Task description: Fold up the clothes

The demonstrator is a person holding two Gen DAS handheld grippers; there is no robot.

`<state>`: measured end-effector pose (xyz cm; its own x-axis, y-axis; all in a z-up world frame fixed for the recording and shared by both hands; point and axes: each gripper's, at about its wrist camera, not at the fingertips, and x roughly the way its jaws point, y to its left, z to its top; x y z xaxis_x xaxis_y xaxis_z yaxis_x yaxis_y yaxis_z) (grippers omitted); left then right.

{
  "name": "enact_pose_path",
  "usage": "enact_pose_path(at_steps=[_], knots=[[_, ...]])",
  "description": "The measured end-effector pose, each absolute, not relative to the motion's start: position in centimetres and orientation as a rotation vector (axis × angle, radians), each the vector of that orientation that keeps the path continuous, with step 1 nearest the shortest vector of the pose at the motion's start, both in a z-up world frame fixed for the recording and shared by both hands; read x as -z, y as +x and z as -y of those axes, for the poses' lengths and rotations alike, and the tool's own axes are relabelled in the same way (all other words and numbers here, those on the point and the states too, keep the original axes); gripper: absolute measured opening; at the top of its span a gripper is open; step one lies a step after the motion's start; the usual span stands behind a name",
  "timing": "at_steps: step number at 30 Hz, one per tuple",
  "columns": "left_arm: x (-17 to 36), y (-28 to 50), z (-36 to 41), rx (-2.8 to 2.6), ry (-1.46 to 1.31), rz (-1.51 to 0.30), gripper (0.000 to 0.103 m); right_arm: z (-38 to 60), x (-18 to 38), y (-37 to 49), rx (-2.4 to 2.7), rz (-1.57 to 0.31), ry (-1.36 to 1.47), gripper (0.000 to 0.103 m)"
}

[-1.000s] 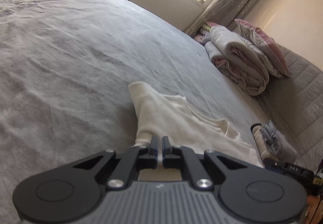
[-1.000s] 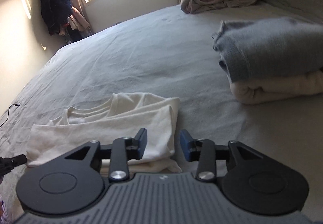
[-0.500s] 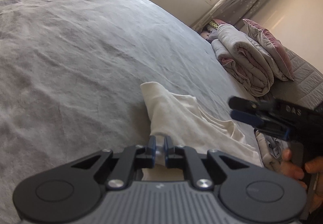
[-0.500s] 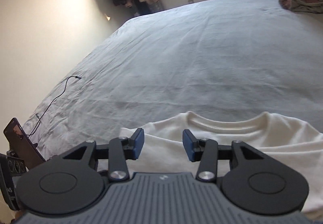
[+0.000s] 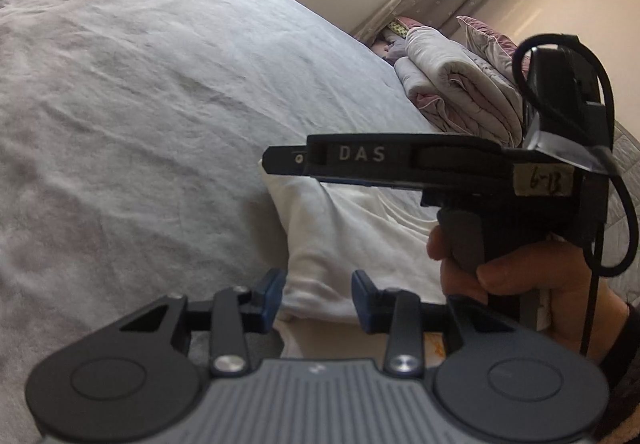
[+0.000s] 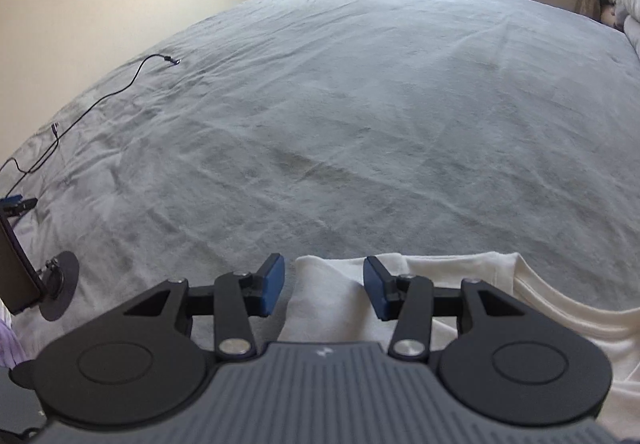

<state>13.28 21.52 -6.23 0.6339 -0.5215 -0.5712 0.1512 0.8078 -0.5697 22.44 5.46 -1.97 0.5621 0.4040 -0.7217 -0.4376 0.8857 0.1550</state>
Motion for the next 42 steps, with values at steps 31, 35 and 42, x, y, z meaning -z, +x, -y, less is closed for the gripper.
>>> enact_pose_path(at_steps=[31,35,42], knots=[[5.1,13.9,-19.6,0.354,-0.467,-0.573,0.019,10.0,2.3,14.4,-0.136,-0.647,0.081,0.047],[7.3,14.6,-18.5,0.258,-0.394,-0.614,0.002,14.1,3.8,13.5,-0.037,-0.667,0.127,0.047],[7.8,14.8,-19.5,0.251,-0.47,-0.634,0.003,18.8,5.0,13.2,0.097,-0.694,0.179,0.015]])
